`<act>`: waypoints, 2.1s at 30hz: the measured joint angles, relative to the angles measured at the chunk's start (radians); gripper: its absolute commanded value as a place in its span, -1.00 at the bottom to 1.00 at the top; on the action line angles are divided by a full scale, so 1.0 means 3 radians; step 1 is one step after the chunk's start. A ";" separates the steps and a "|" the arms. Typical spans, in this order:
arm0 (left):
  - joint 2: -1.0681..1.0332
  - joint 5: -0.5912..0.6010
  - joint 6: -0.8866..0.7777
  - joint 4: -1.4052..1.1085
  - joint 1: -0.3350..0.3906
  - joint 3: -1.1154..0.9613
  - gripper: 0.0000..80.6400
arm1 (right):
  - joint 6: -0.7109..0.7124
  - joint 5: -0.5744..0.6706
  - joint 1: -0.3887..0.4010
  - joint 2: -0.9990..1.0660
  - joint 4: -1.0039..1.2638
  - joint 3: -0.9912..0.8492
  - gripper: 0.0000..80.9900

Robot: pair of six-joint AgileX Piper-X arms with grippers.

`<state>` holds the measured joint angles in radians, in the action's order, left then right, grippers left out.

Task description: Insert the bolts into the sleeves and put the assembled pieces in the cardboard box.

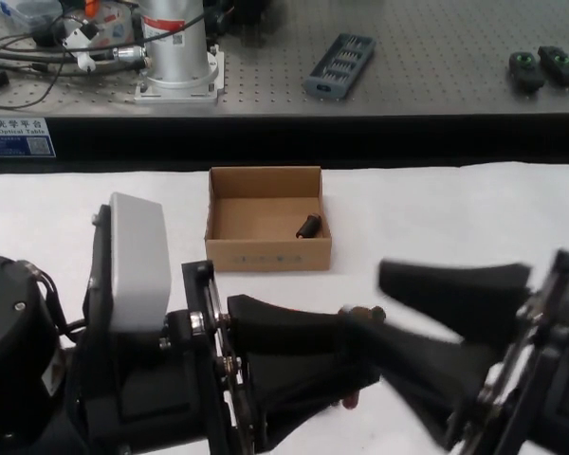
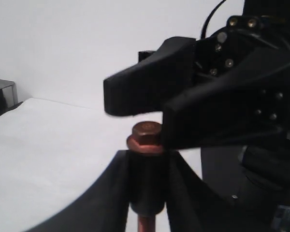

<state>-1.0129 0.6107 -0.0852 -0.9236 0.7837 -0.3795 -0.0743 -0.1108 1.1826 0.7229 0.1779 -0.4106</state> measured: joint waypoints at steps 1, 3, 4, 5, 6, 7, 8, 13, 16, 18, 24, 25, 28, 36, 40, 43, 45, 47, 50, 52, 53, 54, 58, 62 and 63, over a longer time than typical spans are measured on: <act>0.0000 -0.0048 0.0000 -0.0007 0.0000 0.0001 -0.99 | 0.0030 -0.0108 0.0000 -0.0030 0.0020 0.0007 -0.16; 0.0000 -0.0244 0.0000 -0.0009 0.0000 0.0001 -0.99 | 0.0113 -0.0348 0.0000 -0.0123 0.0025 0.0009 -0.27; 0.0000 -0.0393 0.0000 -0.0009 0.0000 0.0001 -0.99 | 0.0166 -0.0497 0.0000 -0.0193 -0.0002 0.0009 -0.34; 0.0000 -0.0565 0.0000 -0.0017 0.0000 0.0001 -0.99 | 0.0215 -0.0620 0.0000 -0.0272 -0.0042 0.0009 -0.45; 0.0000 -0.0739 -0.0015 -0.0018 0.0000 0.0001 -0.99 | 0.0248 -0.0778 0.0000 -0.0363 -0.0106 0.0009 -0.57; 0.0000 -0.1035 -0.0083 -0.0023 0.0000 0.0001 -0.99 | 0.0292 -0.0928 0.0000 -0.0462 -0.0199 0.0009 -0.67; 0.0000 -0.1170 -0.0139 0.0065 -0.0009 -0.0036 -0.99 | 0.0318 -0.1035 0.0000 -0.0650 -0.0318 0.0009 -0.81; -0.0012 -0.1228 -0.0177 0.1062 -0.0086 -0.0446 -0.99 | 0.0372 -0.1332 0.0000 -0.1135 -0.1066 0.0009 -0.91; -0.0065 -0.1228 -0.0161 0.1619 -0.0189 -0.0761 -0.99 | 0.0372 -0.1361 0.0000 -0.1377 -0.1405 0.0009 -0.91; -0.0144 -0.1251 -0.0138 0.1854 -0.0274 -0.0975 -0.99 | 0.0372 -0.1366 0.0000 -0.1491 -0.1577 0.0009 -0.91; -0.0550 -0.1238 -0.0099 0.2142 -0.0533 -0.1512 -0.99 | 0.0372 -0.1366 0.0000 -0.1607 -0.1756 0.0009 -0.91; -0.0550 -0.1235 -0.0099 0.2149 -0.0541 -0.1529 -0.99 | 0.0372 -0.1366 0.0000 -0.1607 -0.1757 0.0009 -0.91; -0.0799 -0.1203 -0.0091 0.2364 -0.0643 -0.1799 -0.99 | 0.0372 -0.1366 0.0000 -0.1607 -0.1776 0.0009 -0.91; -0.1453 -0.1197 -0.0091 0.2926 -0.0867 -0.2529 -0.99 | 0.0372 -0.1366 0.0000 -0.1607 -0.1776 0.0009 -0.91; -0.1865 -0.1189 -0.0091 0.3270 -0.0993 -0.3081 -0.99 | 0.0372 -0.1366 0.0000 -0.1607 -0.1779 0.0009 -0.91; -0.2107 -0.1163 -0.0091 0.3477 -0.1056 -0.3394 -0.99 | 0.0372 -0.1366 0.0000 -0.1607 -0.1785 0.0009 -0.91; -0.2282 -0.1135 -0.0091 0.3600 -0.1102 -0.3621 -0.99 | 0.0372 -0.1366 0.0000 -0.1607 -0.1835 0.0009 -0.91; -0.2457 -0.1125 -0.0091 0.3669 -0.1139 -0.3834 -0.99 | 0.0372 -0.1366 0.0000 -0.1607 -0.1930 0.0009 -0.91; -0.2790 -0.1126 -0.0086 0.3829 -0.1215 -0.4219 -0.99 | 0.0311 -0.1366 0.0000 -0.1607 -0.2158 0.0009 -0.91; -0.2945 -0.1126 -0.0086 0.3907 -0.1250 -0.4394 -0.99 | 0.0171 -0.1372 0.0000 -0.1607 -0.2336 0.0009 -0.91; -0.3026 -0.1126 -0.0086 0.3948 -0.1268 -0.4488 -0.99 | 0.0066 -0.1371 0.0000 -0.1607 -0.2441 0.0009 -0.91; -0.3114 -0.1126 -0.0086 0.3993 -0.1288 -0.4583 -0.99 | -0.0044 -0.1371 0.0000 -0.1607 -0.2527 0.0009 -0.91; -0.3419 -0.1126 -0.0086 0.4101 -0.1351 -0.4886 -0.99 | -0.0314 -0.1371 0.0000 -0.1607 -0.2834 0.0009 -0.91; -0.3685 -0.1126 -0.0086 0.4137 -0.1377 -0.5083 -0.99 | -0.0474 -0.1371 0.0000 -0.1607 -0.3138 0.0009 -0.91; -0.3751 -0.1126 -0.0086 0.4135 -0.1375 -0.5131 -0.99 | -0.0485 -0.1371 0.0000 -0.1607 -0.3198 0.0009 -0.91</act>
<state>-2.1382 0.2730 -0.1110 0.3170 0.3713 -1.9188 -0.2197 -0.5220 1.1826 0.2407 -0.7815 -0.4079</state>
